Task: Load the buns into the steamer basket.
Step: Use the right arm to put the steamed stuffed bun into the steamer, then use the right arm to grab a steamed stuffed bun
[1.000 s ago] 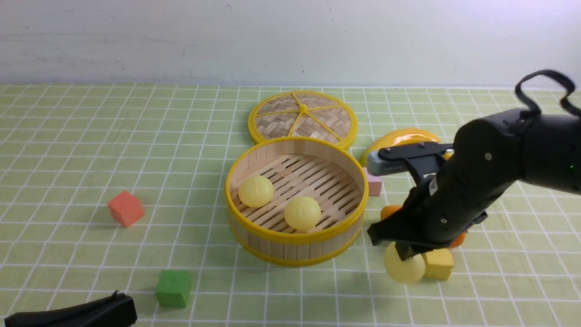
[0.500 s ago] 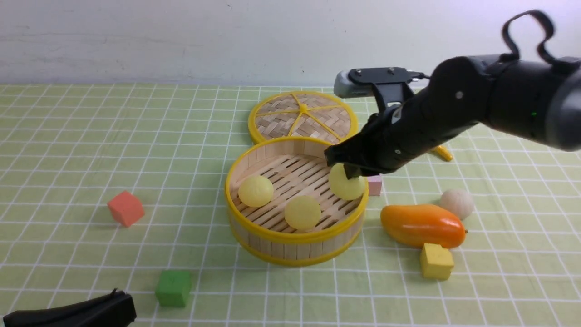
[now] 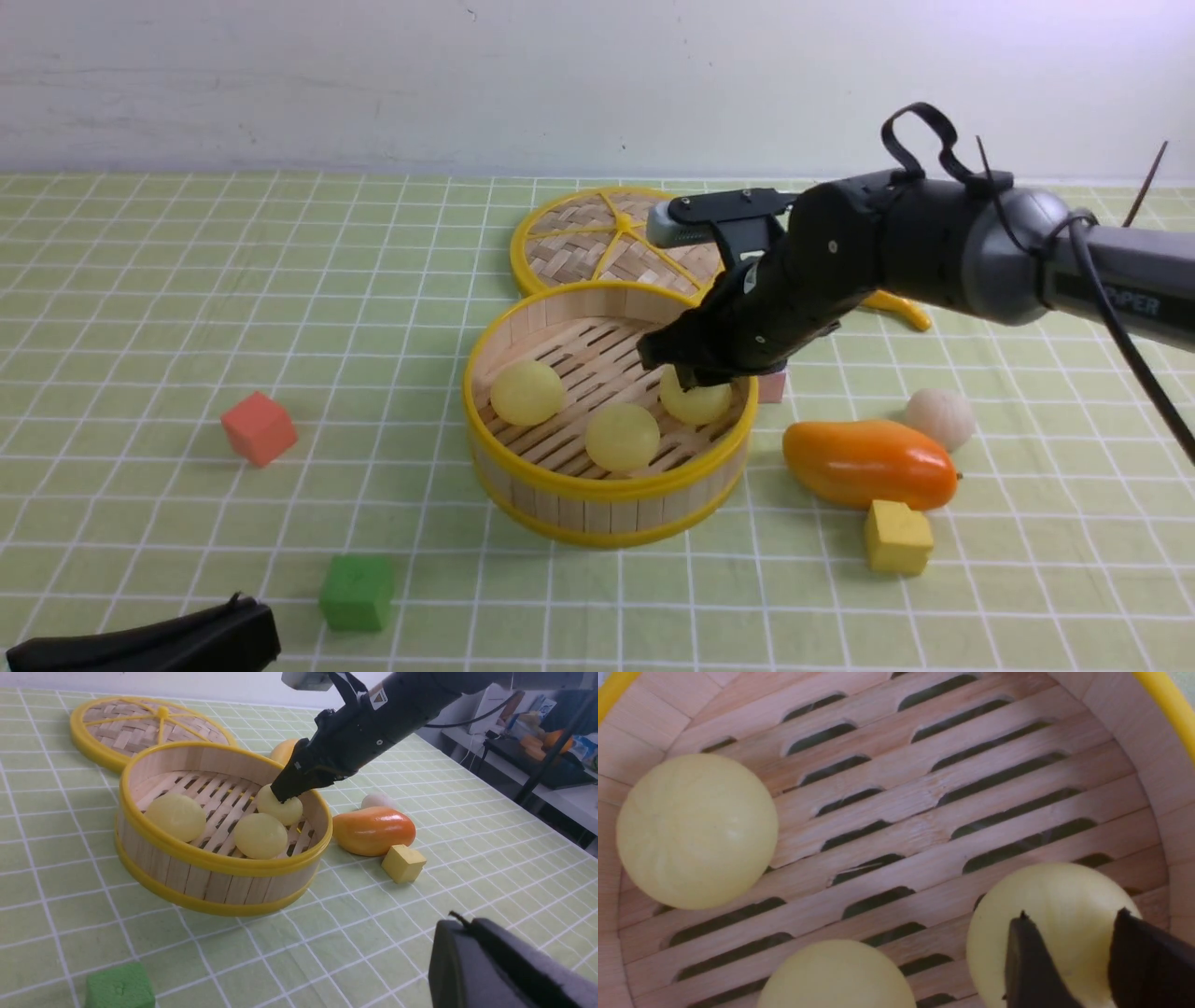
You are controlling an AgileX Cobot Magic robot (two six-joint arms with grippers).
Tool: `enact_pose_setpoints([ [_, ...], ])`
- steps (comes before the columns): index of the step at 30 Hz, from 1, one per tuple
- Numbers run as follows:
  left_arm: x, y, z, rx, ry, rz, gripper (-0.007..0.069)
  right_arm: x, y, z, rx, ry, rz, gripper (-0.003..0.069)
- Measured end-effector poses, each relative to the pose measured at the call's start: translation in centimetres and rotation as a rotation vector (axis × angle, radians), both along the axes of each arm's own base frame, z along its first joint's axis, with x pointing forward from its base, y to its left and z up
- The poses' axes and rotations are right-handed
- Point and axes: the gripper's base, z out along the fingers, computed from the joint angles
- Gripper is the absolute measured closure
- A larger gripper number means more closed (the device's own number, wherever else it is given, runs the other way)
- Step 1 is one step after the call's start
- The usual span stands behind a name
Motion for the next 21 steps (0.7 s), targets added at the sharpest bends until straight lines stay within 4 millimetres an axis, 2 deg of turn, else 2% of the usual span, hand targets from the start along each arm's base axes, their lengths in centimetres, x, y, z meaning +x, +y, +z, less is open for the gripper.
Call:
enact_pose_setpoints([
  [1,0.0,0.0,0.0,0.0,0.0,0.0,0.061,-0.1,0.0,0.2,0.0,0.002,0.001,0.0357],
  [2,0.0,0.0,0.0,0.0,0.0,0.0,0.0609,-0.3,-0.1,1.0,-0.001,0.007,0.005,0.0298],
  [3,0.0,0.0,0.0,0.0,0.0,0.0,0.0608,-0.4,-0.2,1.8,0.001,0.004,0.007,0.027],
  [5,0.0,0.0,0.0,0.0,0.0,0.0,0.0607,-1.2,-0.7,4.6,-0.012,-0.021,0.02,0.0222],
  [7,0.0,0.0,0.0,0.0,0.0,0.0,0.0607,-2.2,-2.1,7.2,-0.056,-0.05,0.02,0.0223],
  [8,0.0,0.0,0.0,0.0,0.0,0.0,0.0607,-2.2,-2.3,7.4,-0.06,-0.052,0.016,0.0223],
  [9,0.0,0.0,0.0,0.0,0.0,0.0,0.0605,-2.6,-3.9,8.5,-0.091,-0.049,-0.024,0.024],
  [10,0.0,0.0,0.0,0.0,0.0,0.0,0.0604,-2.9,-6.0,8.7,-0.121,-0.018,-0.082,0.0272],
  [12,0.0,0.0,0.0,0.0,0.0,0.0,0.0602,-2.8,-8.3,7.8,-0.145,0.028,-0.146,0.0303],
  [15,0.0,0.0,0.1,-0.003,-0.005,0.003,0.0598,-2.7,-11.6,4.3,-0.179,0.141,-0.238,0.0356],
  [19,0.0,0.0,0.1,-0.006,-0.008,0.005,0.0596,-1.8,-13.8,2.1,-0.143,0.193,-0.316,0.0377],
  [21,0.0,0.0,0.1,-0.006,-0.008,0.005,0.0595,-1.5,-14.4,1.8,-0.121,0.197,-0.34,0.0377],
])
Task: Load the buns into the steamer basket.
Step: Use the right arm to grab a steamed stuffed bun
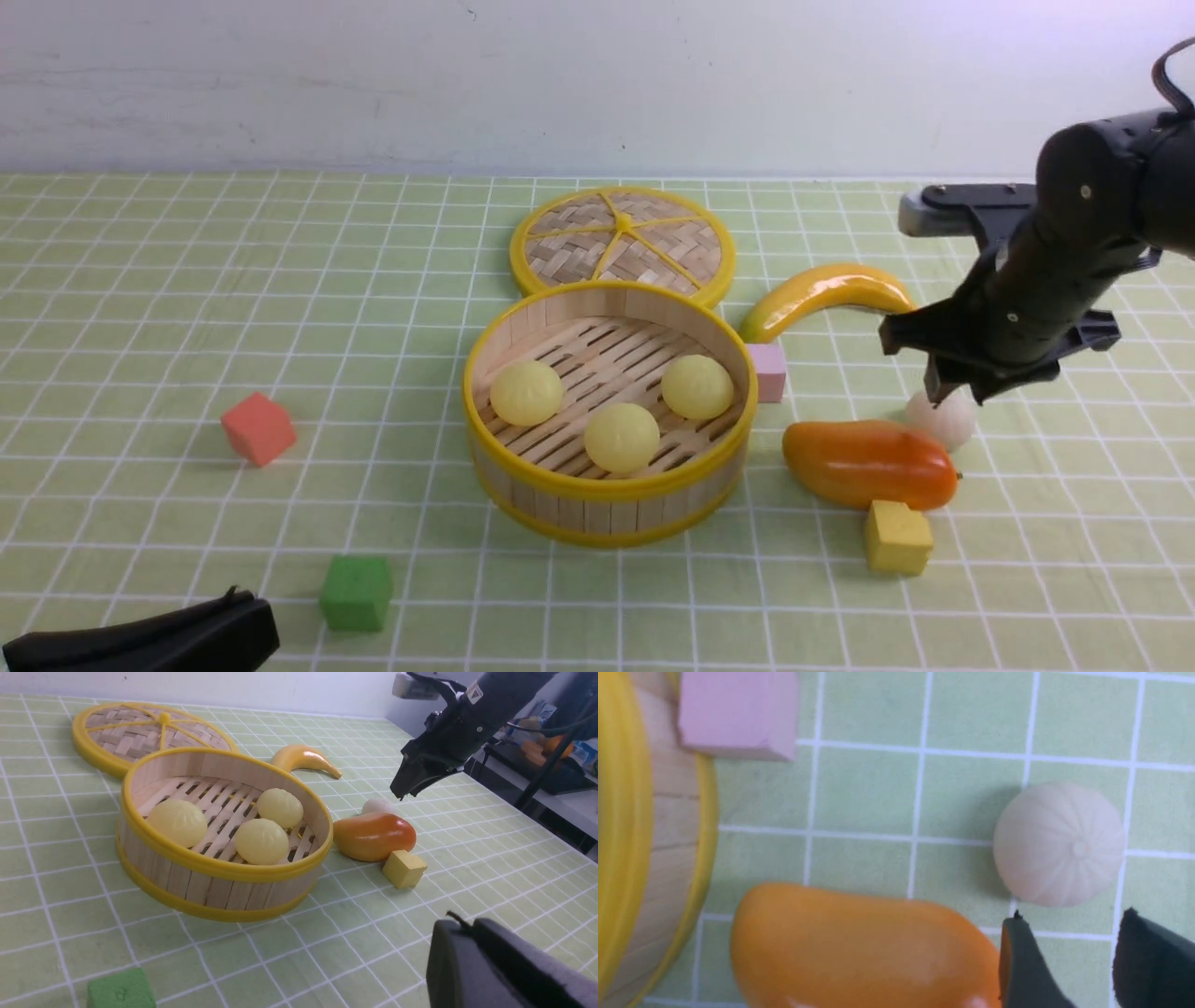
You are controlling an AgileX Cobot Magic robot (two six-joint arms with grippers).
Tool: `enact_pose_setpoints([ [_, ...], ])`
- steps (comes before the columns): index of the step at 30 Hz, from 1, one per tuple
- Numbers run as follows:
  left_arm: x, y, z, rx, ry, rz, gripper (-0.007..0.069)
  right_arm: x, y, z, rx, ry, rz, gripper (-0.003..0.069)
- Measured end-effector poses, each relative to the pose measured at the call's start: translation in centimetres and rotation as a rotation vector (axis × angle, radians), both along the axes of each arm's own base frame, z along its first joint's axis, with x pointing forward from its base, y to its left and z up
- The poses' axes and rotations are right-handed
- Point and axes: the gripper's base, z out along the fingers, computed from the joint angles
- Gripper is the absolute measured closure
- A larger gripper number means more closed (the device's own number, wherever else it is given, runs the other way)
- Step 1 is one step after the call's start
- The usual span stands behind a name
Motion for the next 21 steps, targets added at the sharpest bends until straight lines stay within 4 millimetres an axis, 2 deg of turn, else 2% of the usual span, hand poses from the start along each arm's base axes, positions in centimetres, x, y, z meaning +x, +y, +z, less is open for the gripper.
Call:
enact_pose_setpoints([
  [1,0.0,0.0,0.0,0.0,0.0,0.0,0.0593,0.3,-0.8,-0.4,0.017,-0.001,-0.031,0.0378],
  [5,0.0,0.0,0.0,0.0,0.0,0.0,0.0587,0.9,-1.9,-1.3,0.045,0.002,-0.075,0.0379],
  [14,0.0,0.0,0.0,0.0,0.0,0.0,0.0586,1.7,-1.7,-1.8,0.066,-0.051,-0.084,0.0379],
  [21,0.0,0.0,0.0,0.002,0.003,-0.002,0.0584,2.2,-1.6,-4.0,0.06,-0.01,-0.086,0.0379],
])
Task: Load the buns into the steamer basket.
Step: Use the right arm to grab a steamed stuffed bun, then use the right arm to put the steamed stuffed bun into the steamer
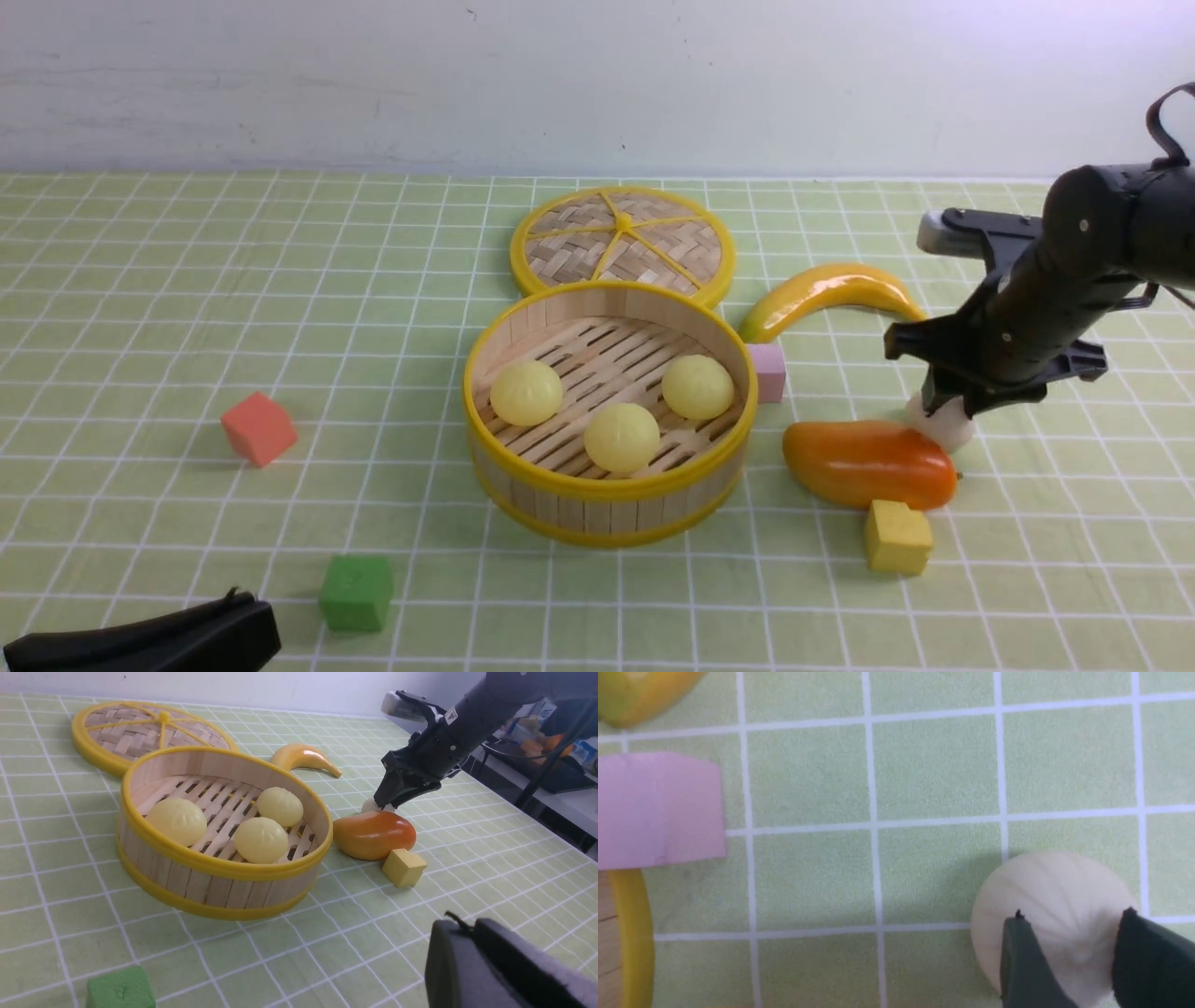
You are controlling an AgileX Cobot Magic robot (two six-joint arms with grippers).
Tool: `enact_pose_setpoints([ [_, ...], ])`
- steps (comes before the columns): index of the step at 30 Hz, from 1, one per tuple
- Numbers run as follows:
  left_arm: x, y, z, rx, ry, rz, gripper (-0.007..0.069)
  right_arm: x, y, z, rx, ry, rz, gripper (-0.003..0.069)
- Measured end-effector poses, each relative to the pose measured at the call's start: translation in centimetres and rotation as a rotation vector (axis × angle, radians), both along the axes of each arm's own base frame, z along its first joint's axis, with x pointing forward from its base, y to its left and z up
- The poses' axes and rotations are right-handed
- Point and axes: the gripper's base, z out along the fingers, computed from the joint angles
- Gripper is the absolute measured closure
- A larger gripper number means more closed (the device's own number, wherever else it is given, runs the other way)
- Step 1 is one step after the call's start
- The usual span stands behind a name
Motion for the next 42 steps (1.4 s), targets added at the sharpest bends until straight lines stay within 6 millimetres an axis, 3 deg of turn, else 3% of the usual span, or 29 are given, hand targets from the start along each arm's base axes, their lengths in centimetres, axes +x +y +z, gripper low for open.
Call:
enact_pose_setpoints([
  [5,0.0,0.0,0.0,0.002,0.003,-0.002,0.0579,0.1,0.0,-0.2,0.0,-0.001,0.0,0.0407],
  [14,0.0,0.0,0.0,0.001,0.004,-0.002,0.0575,0.1,0.0,-0.2,-0.024,-0.008,0.052,0.0646],
  [17,0.0,0.0,0.0,0.001,0.004,-0.002,0.0571,-0.2,0.0,0.5,-0.028,-0.006,0.063,0.0654],
  [20,0.0,0.0,0.0,0.002,0.004,-0.002,0.057,-0.9,0.5,2.5,-0.028,-0.032,0.091,0.0654],
  [23,0.0,0.0,0.0,0.002,0.004,-0.002,0.0568,-1.7,3.0,6.0,0.01,-0.119,0.18,0.0654],
  [24,0.0,0.0,0.0,0.002,0.004,-0.002,0.0568,-1.8,3.2,6.2,0.007,-0.124,0.19,0.0654],
  [26,0.0,0.0,0.0,0.002,0.004,-0.002,0.0567,-2.2,6.6,8.7,0.074,-0.208,0.29,0.0654],
  [27,0.0,0.0,0.0,0.002,0.004,-0.002,0.0567,-2.3,8.3,9.2,0.1,-0.242,0.338,0.0652],
  [28,0.0,0.0,0.0,0.002,0.004,-0.002,0.0567,-2.3,8.6,9.4,0.113,-0.25,0.343,0.0652],
  [29,0.0,0.0,0.0,0.004,0.002,-0.002,0.0567,-2.2,10.6,9.6,0.145,-0.28,0.386,0.065],
  [32,0.0,0.0,0.0,0.004,0.002,-0.002,0.0567,-1.4,14.2,9.1,0.196,-0.332,0.444,0.0648],
  [34,0.0,0.0,0.0,0.005,0.003,-0.002,0.0567,-0.4,16.3,7.5,0.209,-0.336,0.466,0.0646],
  [38,0.0,0.0,0.0,0.004,0.002,-0.002,0.0567,1.4,18.2,4.3,0.211,-0.327,0.47,0.0629],
  [42,0.0,0.0,0.0,0.001,-0.002,0.001,0.0567,2.4,18.7,1.4,0.219,-0.304,0.441,0.0572],
])
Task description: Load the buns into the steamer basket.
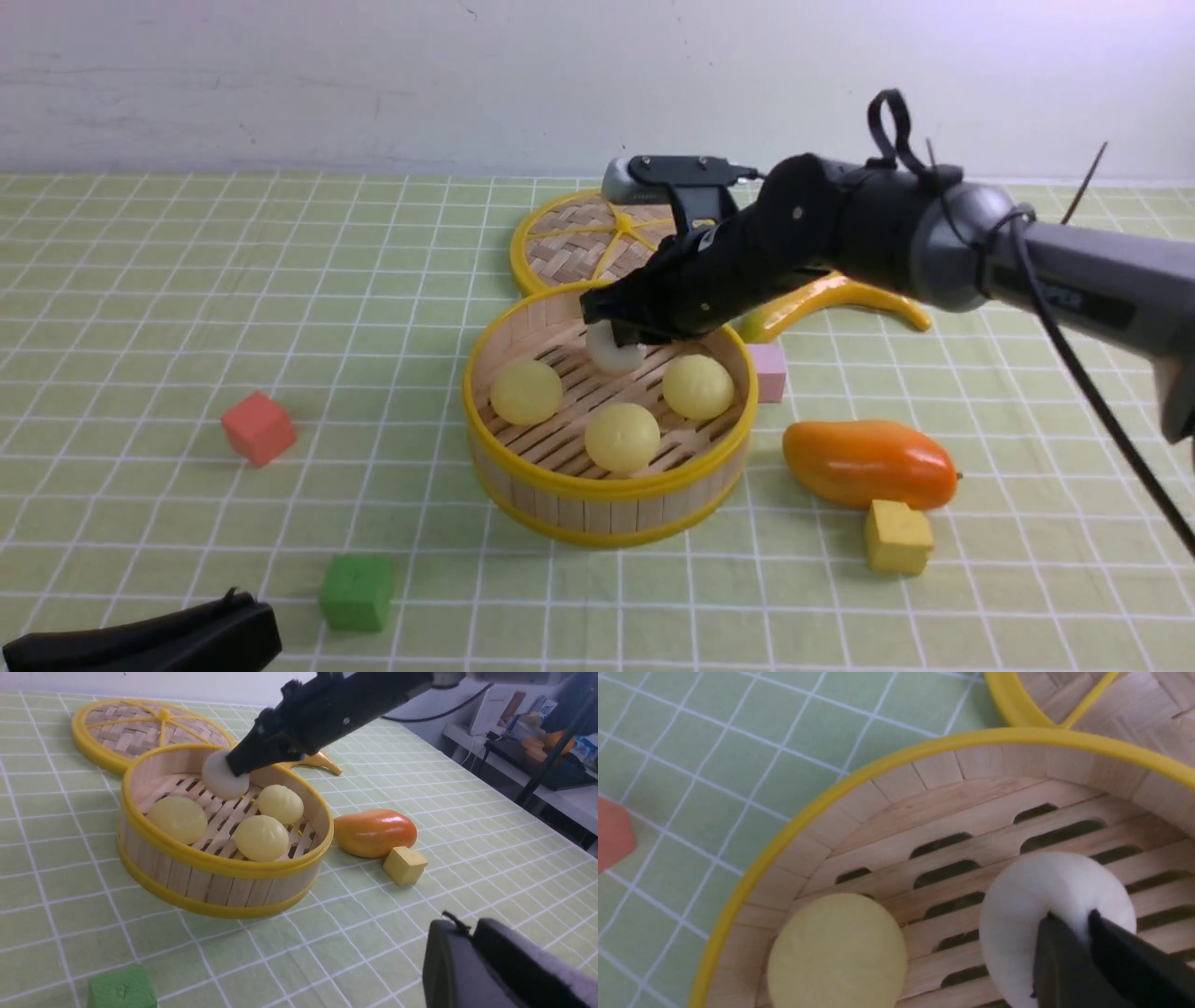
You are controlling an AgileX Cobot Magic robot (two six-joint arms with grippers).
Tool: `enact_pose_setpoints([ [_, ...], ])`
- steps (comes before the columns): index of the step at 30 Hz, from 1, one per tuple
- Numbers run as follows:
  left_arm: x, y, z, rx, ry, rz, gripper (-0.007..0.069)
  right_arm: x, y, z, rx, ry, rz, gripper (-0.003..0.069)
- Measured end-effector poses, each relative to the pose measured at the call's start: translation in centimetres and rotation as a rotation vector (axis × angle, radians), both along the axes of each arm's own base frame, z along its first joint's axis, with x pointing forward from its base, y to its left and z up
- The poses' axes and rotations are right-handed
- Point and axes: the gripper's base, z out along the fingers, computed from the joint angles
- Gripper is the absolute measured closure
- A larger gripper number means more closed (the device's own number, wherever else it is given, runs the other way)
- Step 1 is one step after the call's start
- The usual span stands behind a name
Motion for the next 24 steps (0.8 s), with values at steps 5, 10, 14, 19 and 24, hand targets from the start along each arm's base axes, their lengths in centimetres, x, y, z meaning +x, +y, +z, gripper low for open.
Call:
enact_pose_setpoints([
  [5,0.0,0.0,0.1,-0.004,-0.006,0.003,0.0558,0.0,0.1,0.0,0.008,0.004,-0.003,0.0375],
  [10,0.0,0.0,0.1,-0.004,-0.006,0.003,0.055,-1.9,-0.7,5.1,-0.015,-0.015,0.056,0.0221],
  [14,0.0,0.0,0.1,-0.003,-0.006,0.003,0.0548,-6.1,-2.9,11.8,-0.095,0.007,0.085,0.026],
  [19,0.0,0.0,0.1,-0.004,-0.007,0.004,0.0544,-12.9,-7.2,15.6,-0.193,0.09,-0.004,0.0466],
  [24,0.0,0.0,0.1,-0.005,-0.008,0.004,0.0534,-19.1,-10.5,14.5,-0.201,0.125,-0.087,0.0621],
])
